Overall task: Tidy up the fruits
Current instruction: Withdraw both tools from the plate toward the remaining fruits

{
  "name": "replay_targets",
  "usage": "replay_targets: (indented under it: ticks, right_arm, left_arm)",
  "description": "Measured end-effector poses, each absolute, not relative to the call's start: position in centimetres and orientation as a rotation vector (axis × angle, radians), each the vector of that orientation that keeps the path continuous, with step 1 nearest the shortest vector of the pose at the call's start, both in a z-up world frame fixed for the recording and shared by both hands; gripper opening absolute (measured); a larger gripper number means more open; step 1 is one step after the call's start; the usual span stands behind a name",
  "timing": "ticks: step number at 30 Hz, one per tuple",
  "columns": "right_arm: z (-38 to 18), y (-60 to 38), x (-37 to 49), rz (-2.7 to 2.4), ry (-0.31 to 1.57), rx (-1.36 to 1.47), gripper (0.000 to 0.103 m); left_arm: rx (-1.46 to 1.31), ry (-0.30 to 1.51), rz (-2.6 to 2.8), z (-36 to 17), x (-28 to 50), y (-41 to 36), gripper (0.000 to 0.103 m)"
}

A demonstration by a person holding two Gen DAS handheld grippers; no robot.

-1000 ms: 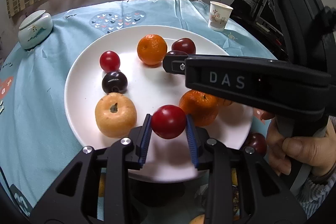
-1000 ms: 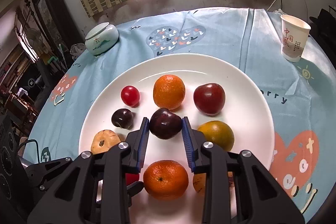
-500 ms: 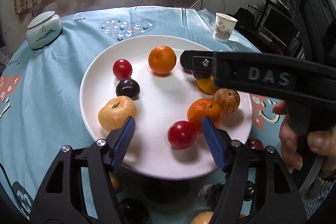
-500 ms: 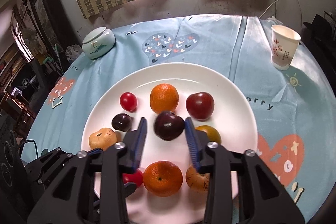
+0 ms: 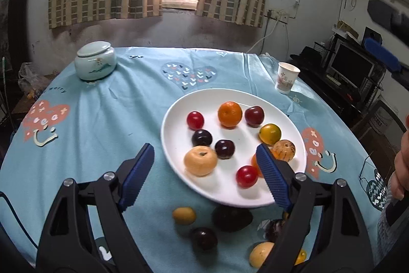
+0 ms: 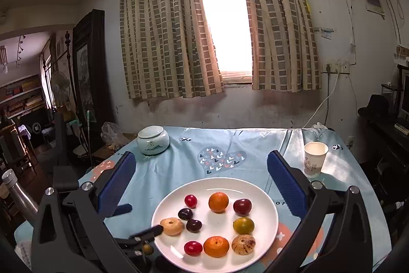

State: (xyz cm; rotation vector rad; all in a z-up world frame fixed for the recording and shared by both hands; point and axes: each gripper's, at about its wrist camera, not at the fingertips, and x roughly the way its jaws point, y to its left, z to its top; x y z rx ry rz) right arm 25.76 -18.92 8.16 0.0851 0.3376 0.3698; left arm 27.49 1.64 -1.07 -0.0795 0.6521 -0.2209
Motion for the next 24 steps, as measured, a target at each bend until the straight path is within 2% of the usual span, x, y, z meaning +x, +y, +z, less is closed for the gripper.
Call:
replay_targets:
  ticks: [5,9,18,24]
  right_arm:
    - [2.6,-20.9,22.6,0.304,0.41,0.123,0.102]
    - [-1.5,-22.6,20.6,0.195,0.54,0.118,0.102]
    - [-3.8,-25.5,18.5,0.164,0.6,0.262,0.102]
    - [-4.4,-25.4,18.7,0.166,0.629,0.254,0.102]
  left_arm:
    - [-0.085,0.684,-0.13,-3.8,23.8,4.8,0.087]
    - [-0.087,0.727,-0.092,-5.6,22.0,5.8,0.088]
    - [0.029,0.76,-0.136,-7.3,20.9,3.3,0.091]
    - [0.086,0.797,-0.146,-8.3,22.1,1.6,0.091]
